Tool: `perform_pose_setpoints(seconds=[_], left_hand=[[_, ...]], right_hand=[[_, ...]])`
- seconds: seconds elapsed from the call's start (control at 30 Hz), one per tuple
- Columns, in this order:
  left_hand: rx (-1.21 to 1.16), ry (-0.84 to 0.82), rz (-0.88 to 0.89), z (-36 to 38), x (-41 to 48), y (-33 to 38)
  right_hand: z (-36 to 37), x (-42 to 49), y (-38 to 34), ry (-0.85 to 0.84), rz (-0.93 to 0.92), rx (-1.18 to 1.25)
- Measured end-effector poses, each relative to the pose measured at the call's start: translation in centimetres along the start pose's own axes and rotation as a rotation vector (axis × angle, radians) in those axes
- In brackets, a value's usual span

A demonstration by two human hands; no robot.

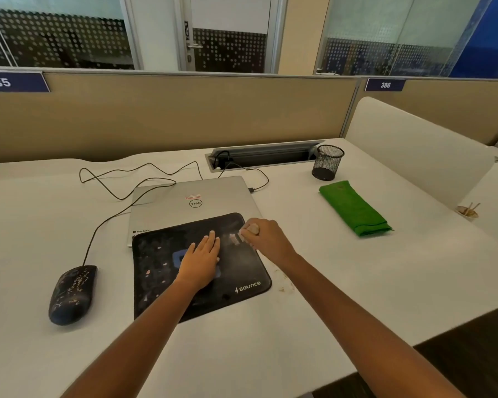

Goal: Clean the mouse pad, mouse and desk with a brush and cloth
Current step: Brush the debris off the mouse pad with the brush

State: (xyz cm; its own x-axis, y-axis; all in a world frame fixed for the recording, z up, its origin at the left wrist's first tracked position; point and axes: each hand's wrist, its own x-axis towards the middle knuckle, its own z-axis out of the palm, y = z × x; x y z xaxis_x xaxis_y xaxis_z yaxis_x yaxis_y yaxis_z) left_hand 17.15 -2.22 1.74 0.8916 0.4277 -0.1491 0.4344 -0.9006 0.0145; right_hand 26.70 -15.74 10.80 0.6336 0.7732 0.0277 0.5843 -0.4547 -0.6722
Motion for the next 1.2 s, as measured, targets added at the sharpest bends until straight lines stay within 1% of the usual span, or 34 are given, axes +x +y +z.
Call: perform_pose_setpoints(seconds=[0.1, 0.17, 0.27, 0.33, 0.4, 0.47, 0.5, 0.63, 0.67, 0.73, 0.8, 0.9, 1.0, 1.1, 1.17, 1.2], left_hand=[[-0.001, 0.022, -0.029, 0.6, -0.8, -0.4], [-0.001, 0.015, -0.028, 0.5, -0.9, -0.6], [0.003, -0.006, -0.03, 0.2, -1.0, -0.5], [0.006, -0.008, -0.037, 0.1, -0.9, -0.3], [0.006, -0.008, -0.04, 0.2, -1.0, -0.3], [0.004, -0.012, -0.04, 0.2, -0.9, -0.3], [0.002, -0.018, -0.04, 0.2, -0.9, -0.4], [-0.028, -0.056, -0.025, 0.0, -0.7, -0.7], [-0.037, -0.063, -0.022, 0.0, -0.6, -0.8], [-0.053, -0.074, -0.016, -0.1, -0.6, -1.0], [-0.057, -0.075, -0.013, 0.0, -0.5, -1.0], [-0.061, -0.067, -0.018, 0.0, -0.5, -1.0], [-0.068, -0.07, -0.017, 0.0, -0.5, -1.0], [-0.057, -0.065, -0.018, 0.0, -0.6, -1.0], [-0.058, -0.059, -0.014, 0.0, -0.6, -1.0], [-0.059, -0.056, -0.012, 0.0, -0.6, -1.0]], right_hand=[[0.7, 0.4, -0.2, -0.081, 0.072, -0.036], [0.6, 0.7, -0.3, -0.149, 0.155, -0.008], [-0.3, 0.9, -0.7, -0.34, 0.274, -0.023], [-1.3, 0.8, -0.7, -0.47, 0.288, -0.103], [-2.3, 0.7, -0.5, -0.542, 0.302, -0.139], [-3.1, 0.9, -0.2, -0.538, 0.305, -0.151], [-3.2, 1.1, -0.2, -0.498, 0.3, -0.145], [-2.3, 1.9, 0.0, -0.167, 0.199, -0.017], [-1.8, 1.9, 0.0, -0.11, 0.155, -0.027], [-0.8, 1.7, 0.0, -0.072, 0.084, -0.075], [-0.1, 1.4, 0.1, -0.082, 0.056, -0.099], [0.2, 1.4, 0.2, -0.15, 0.099, -0.074], [-0.8, 1.2, 0.1, -0.328, 0.171, -0.046], [-2.2, 0.9, 0.4, -0.528, 0.229, -0.109], [-3.2, 0.9, 0.6, -0.581, 0.258, -0.14], [-3.6, 1.1, 0.7, -0.576, 0.268, -0.137]])
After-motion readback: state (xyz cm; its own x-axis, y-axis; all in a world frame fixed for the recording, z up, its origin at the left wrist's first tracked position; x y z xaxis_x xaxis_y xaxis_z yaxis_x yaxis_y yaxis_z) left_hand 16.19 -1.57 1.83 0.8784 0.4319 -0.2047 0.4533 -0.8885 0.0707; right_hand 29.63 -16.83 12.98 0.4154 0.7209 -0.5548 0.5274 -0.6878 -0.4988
